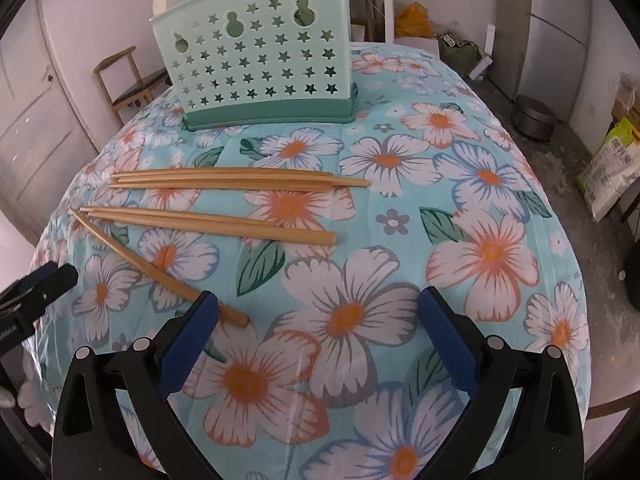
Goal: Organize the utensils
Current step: 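Move both open tools back down toward the wooden chopsticks, then roll the left tool and close it around the wooden chopsticks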
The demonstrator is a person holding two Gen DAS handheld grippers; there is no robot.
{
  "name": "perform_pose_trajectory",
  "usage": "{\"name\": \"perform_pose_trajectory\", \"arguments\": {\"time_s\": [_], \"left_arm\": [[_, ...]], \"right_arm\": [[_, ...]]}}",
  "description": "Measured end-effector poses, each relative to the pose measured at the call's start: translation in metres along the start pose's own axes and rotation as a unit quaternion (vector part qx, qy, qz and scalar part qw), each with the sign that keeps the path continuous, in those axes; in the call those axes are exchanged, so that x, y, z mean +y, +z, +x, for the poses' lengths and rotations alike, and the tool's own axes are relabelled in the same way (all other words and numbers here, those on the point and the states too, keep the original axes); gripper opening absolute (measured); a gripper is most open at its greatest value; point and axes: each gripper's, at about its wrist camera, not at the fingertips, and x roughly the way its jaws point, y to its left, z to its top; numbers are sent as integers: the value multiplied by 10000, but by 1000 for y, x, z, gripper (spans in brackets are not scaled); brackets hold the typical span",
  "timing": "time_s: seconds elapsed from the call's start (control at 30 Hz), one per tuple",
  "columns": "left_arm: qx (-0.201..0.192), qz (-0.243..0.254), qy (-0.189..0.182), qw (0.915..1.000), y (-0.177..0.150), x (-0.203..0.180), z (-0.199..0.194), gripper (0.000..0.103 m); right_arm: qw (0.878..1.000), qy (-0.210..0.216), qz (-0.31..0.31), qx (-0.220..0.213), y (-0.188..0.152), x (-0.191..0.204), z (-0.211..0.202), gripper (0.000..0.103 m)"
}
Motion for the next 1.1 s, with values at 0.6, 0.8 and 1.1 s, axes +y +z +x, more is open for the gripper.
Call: {"name": "perform_pose_trajectory", "arguments": {"time_s": [0.6, 0.8, 1.1], "left_arm": [[-61, 17, 67, 10000, -2, -3, 4, 95], [-85, 5, 55, 9999, -3, -3, 4, 95], [-463, -87, -292, 9985, 3, -2, -11, 95]], "right_arm": [[9993, -8, 211, -316, -4, -4, -1, 97], [9989, 32, 223, -421, -5, -5, -2, 97], [9951, 757, 536, -346, 3, -26, -8, 97]]}}
